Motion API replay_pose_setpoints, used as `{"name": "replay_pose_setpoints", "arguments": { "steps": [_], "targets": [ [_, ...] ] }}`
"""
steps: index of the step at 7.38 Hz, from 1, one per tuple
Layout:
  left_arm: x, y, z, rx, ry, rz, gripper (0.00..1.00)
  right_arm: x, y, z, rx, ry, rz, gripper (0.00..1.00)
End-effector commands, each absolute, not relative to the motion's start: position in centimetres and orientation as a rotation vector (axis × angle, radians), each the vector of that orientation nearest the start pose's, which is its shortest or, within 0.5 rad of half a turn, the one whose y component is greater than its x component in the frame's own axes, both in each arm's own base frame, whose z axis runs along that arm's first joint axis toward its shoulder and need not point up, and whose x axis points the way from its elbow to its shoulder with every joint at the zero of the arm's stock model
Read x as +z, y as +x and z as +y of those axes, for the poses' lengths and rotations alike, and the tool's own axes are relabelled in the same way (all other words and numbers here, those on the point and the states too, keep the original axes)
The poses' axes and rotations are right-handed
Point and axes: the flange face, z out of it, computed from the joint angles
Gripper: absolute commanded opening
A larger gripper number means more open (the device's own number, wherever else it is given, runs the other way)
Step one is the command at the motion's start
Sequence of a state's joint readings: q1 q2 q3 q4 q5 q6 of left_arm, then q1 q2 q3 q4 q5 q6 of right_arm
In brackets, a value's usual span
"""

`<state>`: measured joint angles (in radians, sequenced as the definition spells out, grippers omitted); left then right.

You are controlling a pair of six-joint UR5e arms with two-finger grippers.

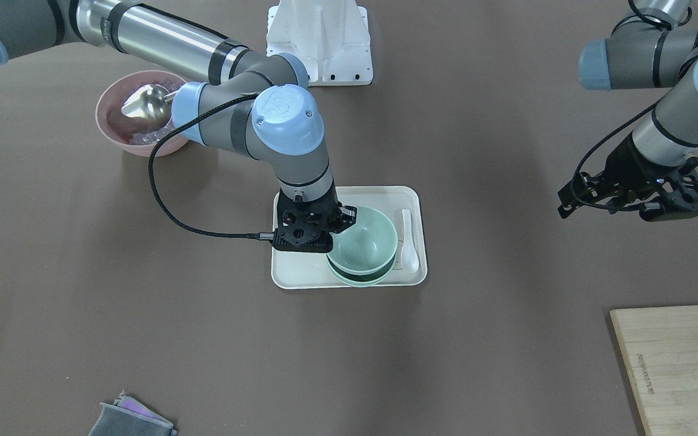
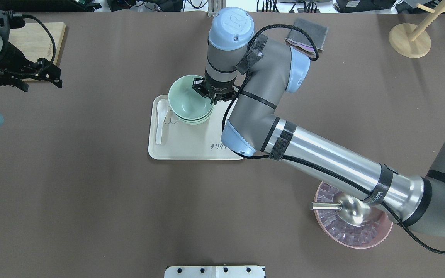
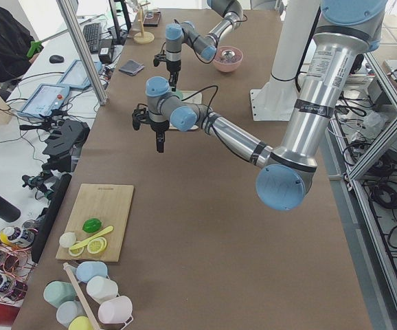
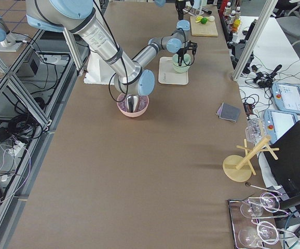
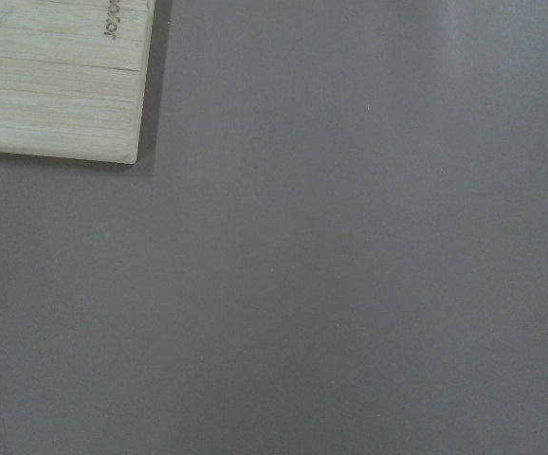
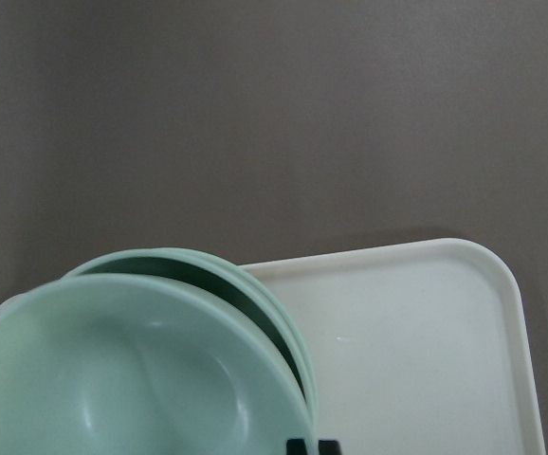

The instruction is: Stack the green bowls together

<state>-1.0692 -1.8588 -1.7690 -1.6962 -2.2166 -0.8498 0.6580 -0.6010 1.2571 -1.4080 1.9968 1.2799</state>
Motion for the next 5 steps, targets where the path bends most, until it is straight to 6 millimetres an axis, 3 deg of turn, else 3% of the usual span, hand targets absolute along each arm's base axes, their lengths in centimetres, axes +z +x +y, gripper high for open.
{"name": "replay_pose_setpoints", "arguments": {
  "steps": [1,2,5],
  "targets": [
    [39.45,22.26,-55.66,-0.128,0.069,0.856,0.98,15.7,-57.68,-56.29,0.17,0.016,-0.902,0.0],
    [39.45,22.17,-55.69,-0.129,0.07,0.856,0.98,14.73,-57.68,-56.28,0.169,0.02,-0.912,0.0],
    [39.52,22.27,-55.68,-0.127,0.068,0.855,0.98,15.04,-57.82,-56.39,0.169,0.018,-0.907,0.0]
  ]
}}
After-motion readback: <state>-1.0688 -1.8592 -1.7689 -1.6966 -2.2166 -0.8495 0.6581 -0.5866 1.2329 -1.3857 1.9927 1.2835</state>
